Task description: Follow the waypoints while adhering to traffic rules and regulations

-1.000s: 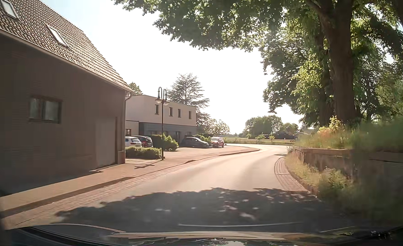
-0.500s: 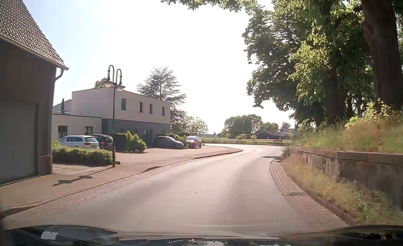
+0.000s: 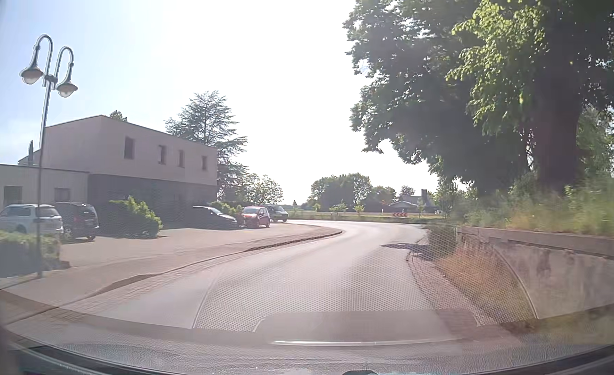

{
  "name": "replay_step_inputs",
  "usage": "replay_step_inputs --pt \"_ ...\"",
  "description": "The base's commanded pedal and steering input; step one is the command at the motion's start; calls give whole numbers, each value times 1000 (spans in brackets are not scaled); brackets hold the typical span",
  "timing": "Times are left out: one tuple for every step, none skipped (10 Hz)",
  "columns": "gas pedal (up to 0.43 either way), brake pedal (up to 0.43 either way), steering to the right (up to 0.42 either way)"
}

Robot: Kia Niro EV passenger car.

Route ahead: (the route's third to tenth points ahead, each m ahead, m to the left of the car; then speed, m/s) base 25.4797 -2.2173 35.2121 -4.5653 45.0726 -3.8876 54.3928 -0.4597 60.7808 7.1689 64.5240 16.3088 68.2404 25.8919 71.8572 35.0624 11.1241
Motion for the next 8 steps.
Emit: replay_step_inputs --pt "130 0 58" --pt "118 0 58" --pt "118 0 58" --pt "118 0 58" --pt "118 0 58" --pt "110 0 59" --pt "79 0 63" --pt "59 0 67"
